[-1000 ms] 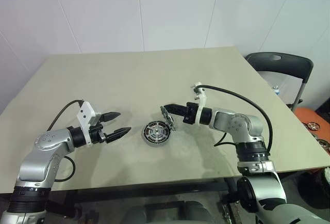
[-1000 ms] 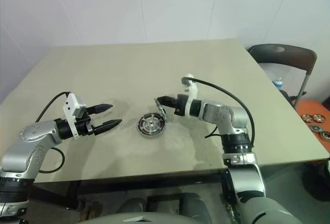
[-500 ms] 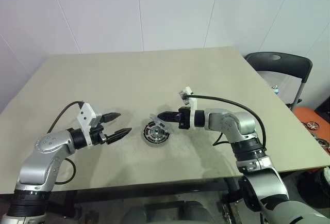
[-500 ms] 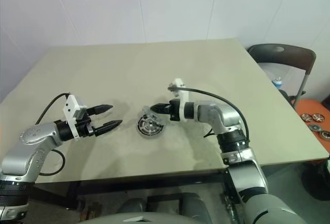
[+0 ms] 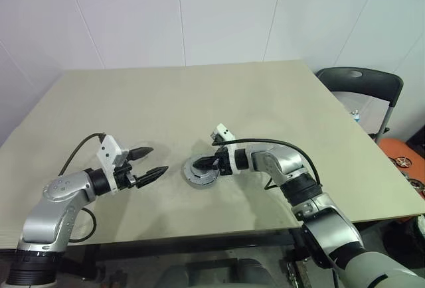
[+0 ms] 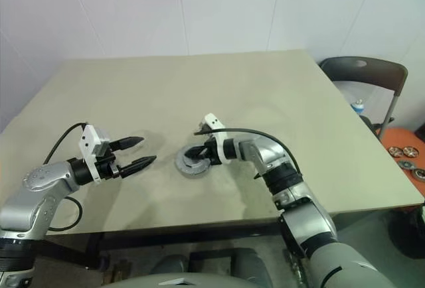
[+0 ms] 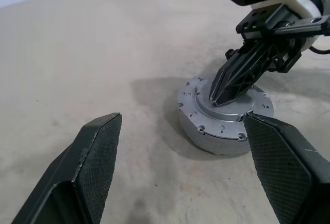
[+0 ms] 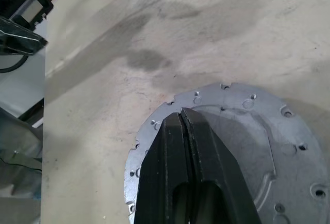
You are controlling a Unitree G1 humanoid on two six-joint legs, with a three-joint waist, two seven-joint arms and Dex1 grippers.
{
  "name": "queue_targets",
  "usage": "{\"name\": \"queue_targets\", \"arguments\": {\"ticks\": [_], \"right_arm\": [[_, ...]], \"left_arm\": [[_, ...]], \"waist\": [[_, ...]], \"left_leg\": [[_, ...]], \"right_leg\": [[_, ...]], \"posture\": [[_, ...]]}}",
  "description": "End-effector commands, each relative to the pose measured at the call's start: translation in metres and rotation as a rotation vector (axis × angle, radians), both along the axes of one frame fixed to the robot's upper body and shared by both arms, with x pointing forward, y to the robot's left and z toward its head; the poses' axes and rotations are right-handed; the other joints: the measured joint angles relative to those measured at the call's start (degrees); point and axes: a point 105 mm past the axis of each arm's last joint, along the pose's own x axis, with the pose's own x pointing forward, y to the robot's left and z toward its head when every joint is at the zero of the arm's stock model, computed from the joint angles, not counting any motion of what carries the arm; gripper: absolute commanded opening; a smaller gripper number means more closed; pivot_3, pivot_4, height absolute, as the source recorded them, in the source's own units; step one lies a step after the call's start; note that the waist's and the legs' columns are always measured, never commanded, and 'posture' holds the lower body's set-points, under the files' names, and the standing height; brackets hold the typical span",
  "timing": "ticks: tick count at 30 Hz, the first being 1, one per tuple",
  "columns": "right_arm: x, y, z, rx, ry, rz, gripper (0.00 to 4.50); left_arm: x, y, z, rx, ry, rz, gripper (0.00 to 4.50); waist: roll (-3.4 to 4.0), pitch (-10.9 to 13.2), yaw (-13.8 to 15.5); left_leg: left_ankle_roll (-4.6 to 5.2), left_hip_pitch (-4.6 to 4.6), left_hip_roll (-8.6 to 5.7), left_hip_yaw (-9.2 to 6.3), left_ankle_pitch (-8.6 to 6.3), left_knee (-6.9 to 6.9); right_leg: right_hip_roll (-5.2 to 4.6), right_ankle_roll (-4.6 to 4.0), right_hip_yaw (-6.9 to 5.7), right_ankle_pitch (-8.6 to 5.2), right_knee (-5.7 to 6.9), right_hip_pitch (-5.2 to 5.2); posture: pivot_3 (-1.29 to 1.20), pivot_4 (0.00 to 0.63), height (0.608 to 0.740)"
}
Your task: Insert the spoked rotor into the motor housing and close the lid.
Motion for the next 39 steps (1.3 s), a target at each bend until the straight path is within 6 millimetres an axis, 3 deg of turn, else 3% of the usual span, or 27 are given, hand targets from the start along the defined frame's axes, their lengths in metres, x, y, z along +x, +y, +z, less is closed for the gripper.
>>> {"name": "queue_targets", "arguments": {"ticks": [1,3,8,14,18,19,22,30,39], "right_arm": [[0.0,0.001,0.009,0.004,-0.039,0.043,0.03],[-0.001,0.001,0.017,0.035,-0.052,0.063,0.03],[-0.003,0.005,0.072,0.198,-0.179,0.135,0.03],[-0.001,0.003,0.103,0.182,-0.362,0.148,0.03],[0.012,-0.011,0.085,-0.007,-0.717,0.065,0.03],[0.011,-0.013,0.079,-0.033,-0.754,0.071,0.03],[-0.005,-0.018,0.06,-0.031,-0.77,0.189,0.6],[-0.006,-0.01,0.038,-0.028,-0.66,0.213,3.21],[0.005,-0.006,0.033,-0.036,-0.701,0.193,3.21]], "left_arm": [[0.0,0.002,0.013,-0.001,-0.049,0.004,4.02],[0.001,0.002,0.014,-0.002,-0.05,0.005,4.02],[0.002,0.001,0.015,-0.006,-0.055,0.002,4.02],[0.005,0.0,0.015,-0.007,-0.061,-0.001,4.02],[0.004,0.002,0.015,-0.003,-0.06,0.001,4.02],[0.004,0.002,0.015,-0.002,-0.059,0.001,4.02],[0.003,0.002,0.015,-0.003,-0.057,-0.001,4.02],[0.002,0.002,0.017,-0.004,-0.052,-0.007,4.02],[-0.002,0.004,0.017,0.001,-0.051,0.009,4.02]], "waist": [[0.0,0.0,0.0],[0.0,0.0,0.01],[0.02,0.01,0.01],[0.01,0.01,0.03],[-0.05,-0.03,0.3],[-0.05,-0.03,0.29],[-0.03,-0.01,0.15],[-0.03,-0.01,0.06],[-0.03,-0.01,0.06]], "left_leg": [[0.0,0.0,0.0,0.0,0.0,0.0],[0.0,0.0,0.0,0.0,0.0,0.01],[0.0,-0.05,-0.01,0.0,0.0,-0.01],[0.0,-0.02,0.01,-0.01,0.0,-0.01],[-0.01,-0.05,-0.03,0.0,-0.01,-0.01],[-0.01,-0.05,-0.04,0.0,-0.01,-0.01],[0.0,-0.05,-0.08,0.05,-0.02,-0.01],[0.01,0.07,0.03,-0.01,0.0,0.02],[0.01,0.03,-0.02,0.01,-0.01,0.02]], "right_leg": [[0.0,0.0,0.0,0.0,0.0,0.01],[0.02,0.0,0.0,0.0,0.0,0.0],[0.01,0.0,0.0,0.0,-0.01,-0.04],[0.0,0.01,-0.01,0.0,0.0,-0.04],[-0.03,0.01,-0.03,0.0,-0.05,-0.02],[-0.03,0.01,-0.05,-0.01,-0.1,0.01],[-0.02,0.01,-0.01,-0.01,-0.12,0.01],[0.1,-0.01,-0.01,-0.01,0.06,0.06],[0.04,-0.01,-0.01,-0.01,-0.02,0.05]], "posture": [[0.0,0.0,0.74],[0.0,0.0,0.74],[0.0,0.0,0.74],[0.0,0.0,0.74],[0.0,0.0,0.74],[0.0,0.0,0.74],[0.0,0.0,0.74],[0.0,0.0,0.74],[0.0,0.0,0.74]]}}
